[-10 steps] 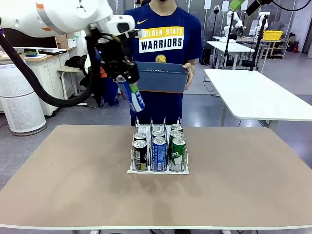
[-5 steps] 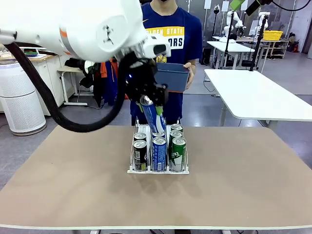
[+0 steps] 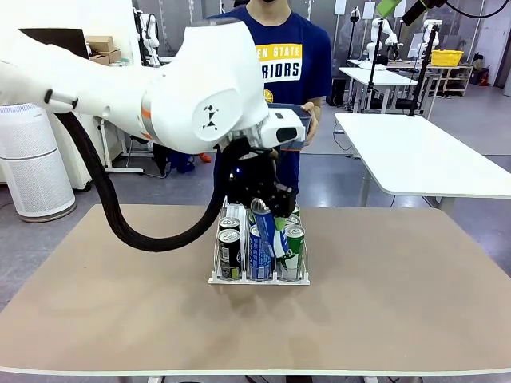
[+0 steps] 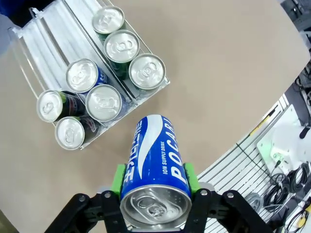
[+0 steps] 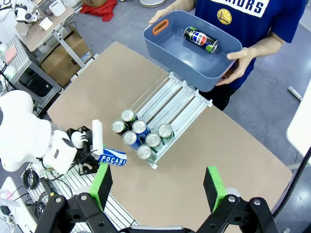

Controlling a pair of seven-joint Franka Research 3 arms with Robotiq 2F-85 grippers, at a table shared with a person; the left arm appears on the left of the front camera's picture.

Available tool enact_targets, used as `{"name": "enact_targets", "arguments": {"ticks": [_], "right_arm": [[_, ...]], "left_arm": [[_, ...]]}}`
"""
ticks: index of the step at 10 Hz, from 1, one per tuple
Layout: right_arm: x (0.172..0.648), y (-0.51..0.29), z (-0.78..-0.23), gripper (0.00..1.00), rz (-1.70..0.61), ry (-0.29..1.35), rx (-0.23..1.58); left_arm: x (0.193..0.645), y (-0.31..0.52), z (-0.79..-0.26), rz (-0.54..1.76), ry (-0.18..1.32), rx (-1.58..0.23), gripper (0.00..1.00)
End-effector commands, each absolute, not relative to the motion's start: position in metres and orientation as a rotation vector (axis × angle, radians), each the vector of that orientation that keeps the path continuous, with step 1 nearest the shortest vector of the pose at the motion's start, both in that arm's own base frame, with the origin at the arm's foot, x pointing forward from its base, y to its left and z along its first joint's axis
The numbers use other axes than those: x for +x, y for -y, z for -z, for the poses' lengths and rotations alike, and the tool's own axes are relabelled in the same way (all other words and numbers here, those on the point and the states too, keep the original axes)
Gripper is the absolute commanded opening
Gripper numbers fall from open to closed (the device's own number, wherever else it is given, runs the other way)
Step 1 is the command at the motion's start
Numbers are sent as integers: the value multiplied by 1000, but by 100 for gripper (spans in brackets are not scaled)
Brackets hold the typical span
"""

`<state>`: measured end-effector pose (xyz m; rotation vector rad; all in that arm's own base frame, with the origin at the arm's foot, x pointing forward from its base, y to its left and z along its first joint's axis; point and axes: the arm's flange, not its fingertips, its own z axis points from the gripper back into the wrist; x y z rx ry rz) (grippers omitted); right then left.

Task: Fill the beverage cans into the dispenser.
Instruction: Place the picked Ionic drink in the line of the Automatic Can Dispenser with the same cans.

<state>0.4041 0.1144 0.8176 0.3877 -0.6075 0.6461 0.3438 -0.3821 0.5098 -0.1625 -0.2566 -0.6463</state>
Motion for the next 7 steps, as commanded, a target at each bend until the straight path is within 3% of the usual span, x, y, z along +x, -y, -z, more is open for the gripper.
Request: {"name": "enact_targets", "arguments": {"ticks": [1, 7], "right_arm": [[404, -114, -818, 100, -645, 608, 387], [404, -114, -818, 100, -645, 608, 387]], "left_arm": [[351, 373, -496, 715, 250, -199, 57], [358, 380, -484, 685, 199, -137, 57]]}}
